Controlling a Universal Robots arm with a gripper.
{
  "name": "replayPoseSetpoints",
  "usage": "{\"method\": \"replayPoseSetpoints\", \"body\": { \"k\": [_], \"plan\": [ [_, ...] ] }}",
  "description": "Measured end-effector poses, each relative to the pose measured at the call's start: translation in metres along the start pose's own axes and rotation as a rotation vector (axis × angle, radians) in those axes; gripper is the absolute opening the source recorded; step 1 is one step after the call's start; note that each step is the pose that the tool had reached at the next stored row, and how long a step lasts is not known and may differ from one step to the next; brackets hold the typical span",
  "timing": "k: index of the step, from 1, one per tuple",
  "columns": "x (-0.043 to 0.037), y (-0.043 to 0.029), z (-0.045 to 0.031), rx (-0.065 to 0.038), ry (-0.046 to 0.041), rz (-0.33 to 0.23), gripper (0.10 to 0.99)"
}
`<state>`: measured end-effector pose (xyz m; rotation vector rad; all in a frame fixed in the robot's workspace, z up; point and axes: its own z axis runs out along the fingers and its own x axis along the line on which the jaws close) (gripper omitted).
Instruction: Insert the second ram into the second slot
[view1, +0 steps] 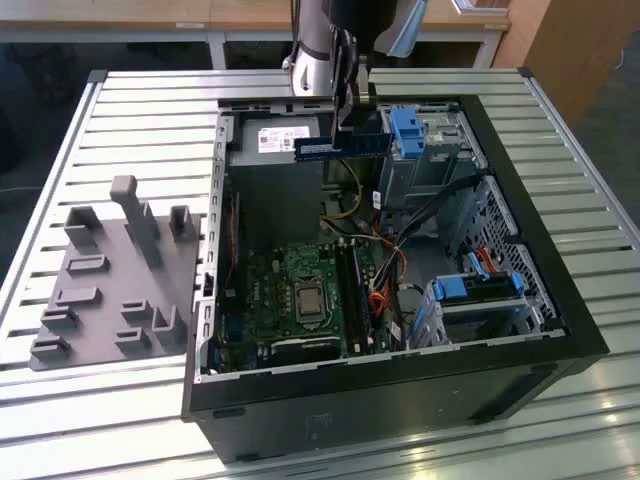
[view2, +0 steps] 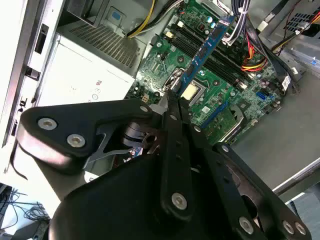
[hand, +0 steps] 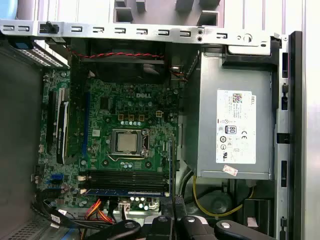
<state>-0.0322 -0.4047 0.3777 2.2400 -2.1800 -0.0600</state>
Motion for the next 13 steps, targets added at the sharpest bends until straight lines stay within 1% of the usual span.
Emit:
{"method": "replayPoseSetpoints", "body": {
  "k": [6,13],
  "plan": [
    [0.0002,0.0000,0.0000,0.000,0.0000,0.000,0.129],
    [0.0042,0.0001,-0.0001,0.000,0.0000,0.000,0.129]
  ]
}}
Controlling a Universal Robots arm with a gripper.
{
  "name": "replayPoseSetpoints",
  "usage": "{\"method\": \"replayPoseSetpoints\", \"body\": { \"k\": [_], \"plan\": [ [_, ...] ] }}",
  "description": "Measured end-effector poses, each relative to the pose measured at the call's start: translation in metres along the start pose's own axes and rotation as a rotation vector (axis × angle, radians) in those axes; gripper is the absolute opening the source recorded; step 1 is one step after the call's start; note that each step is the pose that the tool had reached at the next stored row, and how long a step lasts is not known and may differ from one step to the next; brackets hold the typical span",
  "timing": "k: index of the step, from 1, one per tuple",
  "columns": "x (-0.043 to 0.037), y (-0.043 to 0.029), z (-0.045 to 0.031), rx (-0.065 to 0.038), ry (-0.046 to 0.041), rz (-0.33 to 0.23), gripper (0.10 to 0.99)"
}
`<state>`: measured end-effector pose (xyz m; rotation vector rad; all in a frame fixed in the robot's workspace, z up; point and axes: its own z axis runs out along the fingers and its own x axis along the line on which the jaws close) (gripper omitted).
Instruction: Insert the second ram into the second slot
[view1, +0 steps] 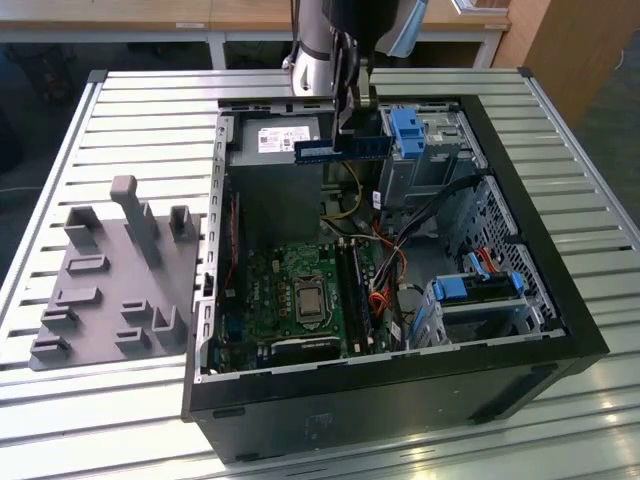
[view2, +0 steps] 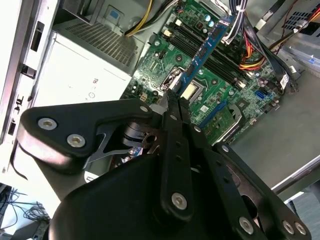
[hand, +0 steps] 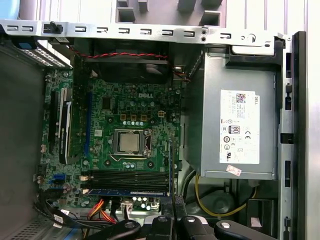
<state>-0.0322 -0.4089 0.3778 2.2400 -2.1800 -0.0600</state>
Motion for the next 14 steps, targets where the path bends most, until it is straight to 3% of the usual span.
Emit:
{"method": "replayPoseSetpoints", "body": {
  "k": [14],
  "plan": [
    [0.0029,0.0001,0.0000,0.000,0.0017,0.000,0.129]
  ]
}}
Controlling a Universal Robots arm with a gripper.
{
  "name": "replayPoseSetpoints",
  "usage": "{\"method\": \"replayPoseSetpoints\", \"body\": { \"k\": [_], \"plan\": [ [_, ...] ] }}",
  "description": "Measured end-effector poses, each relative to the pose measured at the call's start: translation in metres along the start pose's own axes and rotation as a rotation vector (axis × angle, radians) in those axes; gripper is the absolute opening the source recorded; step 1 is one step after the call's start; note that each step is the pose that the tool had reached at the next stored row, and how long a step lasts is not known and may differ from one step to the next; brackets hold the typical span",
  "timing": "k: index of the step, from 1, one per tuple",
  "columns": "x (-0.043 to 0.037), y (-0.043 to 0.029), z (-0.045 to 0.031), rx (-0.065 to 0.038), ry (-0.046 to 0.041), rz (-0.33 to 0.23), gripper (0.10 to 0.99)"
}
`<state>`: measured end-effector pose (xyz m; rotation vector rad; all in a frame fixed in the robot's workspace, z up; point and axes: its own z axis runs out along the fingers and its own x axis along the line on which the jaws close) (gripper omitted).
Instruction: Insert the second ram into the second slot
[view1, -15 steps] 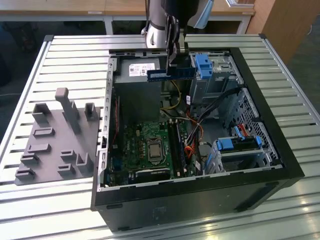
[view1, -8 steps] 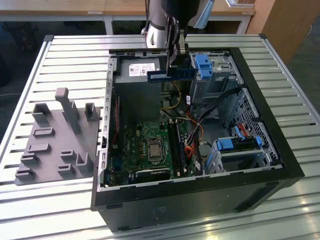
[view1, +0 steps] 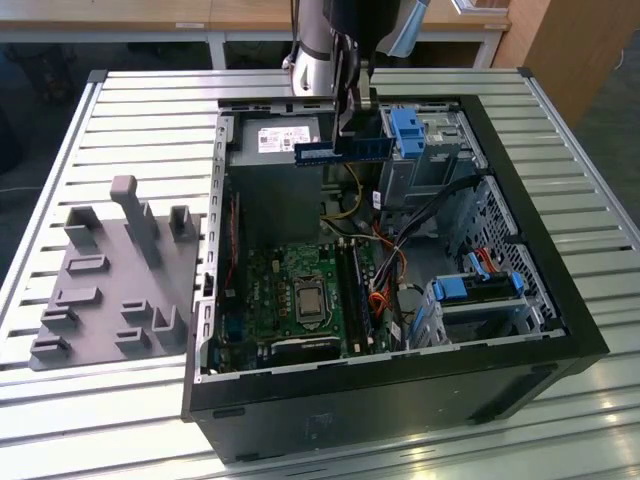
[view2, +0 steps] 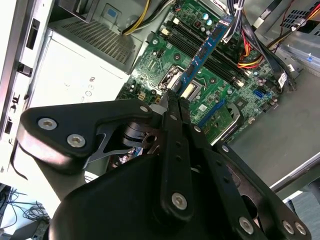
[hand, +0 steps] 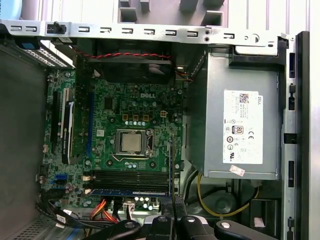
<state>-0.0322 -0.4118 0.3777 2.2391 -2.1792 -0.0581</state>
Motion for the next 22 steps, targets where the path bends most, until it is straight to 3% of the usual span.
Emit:
{"method": "replayPoseSetpoints", "body": {
  "k": [22],
  "plan": [
    [0.0005,0.0000,0.0000,0.000,-0.0003,0.010,0.129]
  ]
}}
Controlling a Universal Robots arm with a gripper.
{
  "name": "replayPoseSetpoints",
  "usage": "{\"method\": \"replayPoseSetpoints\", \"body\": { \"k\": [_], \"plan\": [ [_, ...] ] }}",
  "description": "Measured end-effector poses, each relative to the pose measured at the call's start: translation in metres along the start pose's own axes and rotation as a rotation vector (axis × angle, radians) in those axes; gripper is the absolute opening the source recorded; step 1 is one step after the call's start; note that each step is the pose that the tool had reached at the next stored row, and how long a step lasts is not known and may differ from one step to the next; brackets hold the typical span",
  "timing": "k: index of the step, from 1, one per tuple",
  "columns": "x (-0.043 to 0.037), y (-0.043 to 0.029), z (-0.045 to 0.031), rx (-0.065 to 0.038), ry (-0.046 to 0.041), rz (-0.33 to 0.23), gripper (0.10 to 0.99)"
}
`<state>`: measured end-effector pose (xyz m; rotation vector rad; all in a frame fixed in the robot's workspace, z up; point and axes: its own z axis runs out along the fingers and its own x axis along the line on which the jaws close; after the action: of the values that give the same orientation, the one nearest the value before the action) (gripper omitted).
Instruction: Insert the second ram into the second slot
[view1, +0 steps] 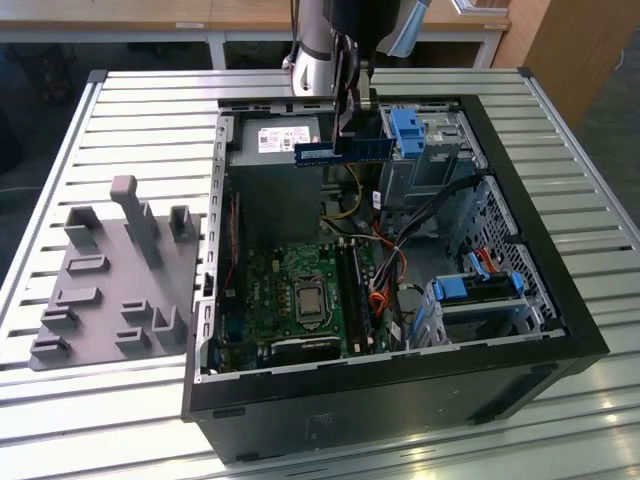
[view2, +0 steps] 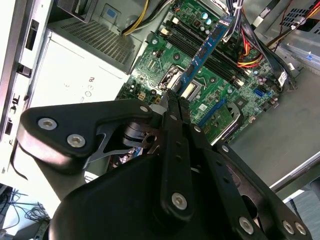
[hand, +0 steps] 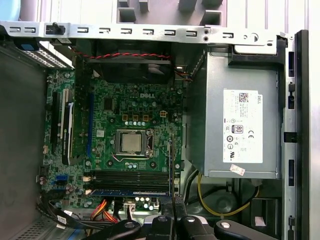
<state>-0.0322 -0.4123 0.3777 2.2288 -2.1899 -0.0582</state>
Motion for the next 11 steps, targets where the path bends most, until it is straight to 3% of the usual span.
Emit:
{"method": "replayPoseSetpoints", "body": {
  "k": [11],
  "plan": [
    [0.0000,0.0000,0.0000,0.000,-0.0003,0.007,0.129]
  ]
}}
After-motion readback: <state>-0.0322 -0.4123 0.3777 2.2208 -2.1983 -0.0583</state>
